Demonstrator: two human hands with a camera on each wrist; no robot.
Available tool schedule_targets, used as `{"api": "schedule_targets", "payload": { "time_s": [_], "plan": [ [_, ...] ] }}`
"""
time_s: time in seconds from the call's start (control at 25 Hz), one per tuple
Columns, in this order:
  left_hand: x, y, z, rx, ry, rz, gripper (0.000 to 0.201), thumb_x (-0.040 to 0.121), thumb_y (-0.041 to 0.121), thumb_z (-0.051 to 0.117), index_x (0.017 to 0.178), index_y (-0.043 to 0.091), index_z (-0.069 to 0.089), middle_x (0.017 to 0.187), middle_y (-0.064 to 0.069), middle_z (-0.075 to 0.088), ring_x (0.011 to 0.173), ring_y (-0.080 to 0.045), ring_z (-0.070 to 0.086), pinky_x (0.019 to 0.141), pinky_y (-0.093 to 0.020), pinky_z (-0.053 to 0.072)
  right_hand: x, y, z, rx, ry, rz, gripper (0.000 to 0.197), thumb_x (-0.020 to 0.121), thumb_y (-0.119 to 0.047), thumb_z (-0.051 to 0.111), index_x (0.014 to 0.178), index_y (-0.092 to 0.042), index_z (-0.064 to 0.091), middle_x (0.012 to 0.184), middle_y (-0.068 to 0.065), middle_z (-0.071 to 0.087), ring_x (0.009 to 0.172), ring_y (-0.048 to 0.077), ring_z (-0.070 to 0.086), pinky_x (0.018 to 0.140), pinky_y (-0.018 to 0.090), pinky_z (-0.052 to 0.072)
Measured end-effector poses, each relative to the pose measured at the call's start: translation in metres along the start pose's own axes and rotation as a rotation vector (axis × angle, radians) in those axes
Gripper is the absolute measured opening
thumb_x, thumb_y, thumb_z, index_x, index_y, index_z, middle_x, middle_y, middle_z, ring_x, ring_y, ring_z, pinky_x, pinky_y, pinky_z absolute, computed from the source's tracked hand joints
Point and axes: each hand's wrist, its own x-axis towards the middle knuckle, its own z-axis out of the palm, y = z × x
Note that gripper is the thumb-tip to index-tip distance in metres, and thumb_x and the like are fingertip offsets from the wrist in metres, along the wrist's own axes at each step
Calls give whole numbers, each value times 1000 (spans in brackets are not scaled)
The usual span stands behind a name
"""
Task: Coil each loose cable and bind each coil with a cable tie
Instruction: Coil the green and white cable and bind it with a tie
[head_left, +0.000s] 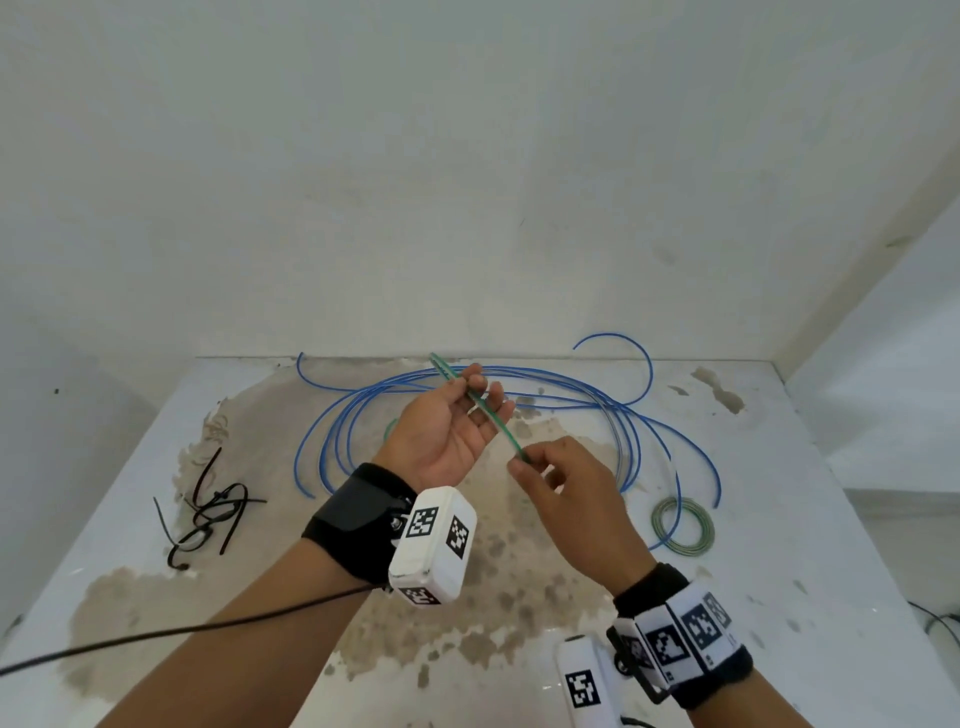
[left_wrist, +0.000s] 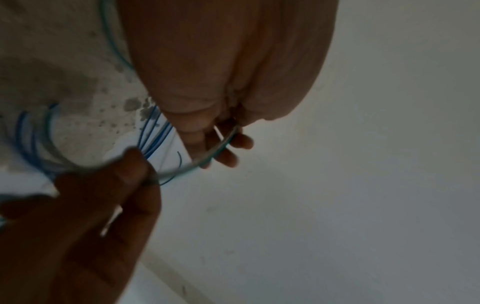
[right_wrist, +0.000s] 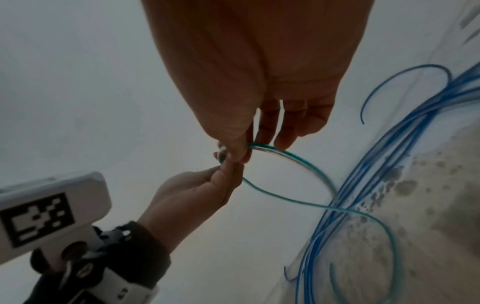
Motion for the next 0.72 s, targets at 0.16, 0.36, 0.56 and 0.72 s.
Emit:
{"api": "schedule_targets", "payload": {
  "time_s": [0.16,0.36,0.56,0.72],
  "plan": [
    [4,4,-17,607,389,26,56,89,45,67,131,12,50,129,-1,52,109,-24,57,96,-39,51,15,-5,-13,-31,50,-78,10,98,-34,65,94,-41,71,83,-10,62,77,6,55,67,13,40],
    [-8,8,-33,1201,5,575,26,104,37,50,121,26,65,123,12,66,119,-3,58,109,-35,42,35,-26,-13,-69,9,-134,15,96,-33,66,107,-37,76,81,-7,61,76,8,55,67,13,39],
    [-6,20,-76,1131,-237,452,17,104,26,50,114,26,63,100,7,73,101,-14,68,96,-35,51,58,-51,-2,162,207,24,16,98,-33,64,106,-29,77,82,-10,68,59,6,54,63,15,43],
    [-8,20,-84,899,-332,321,20,101,3,52,118,9,59,101,-2,72,93,-16,70,85,-21,52,59,-52,19,271,306,155,16,101,-32,61,103,-27,76,67,-13,63,51,11,54,62,28,49]
  ]
}}
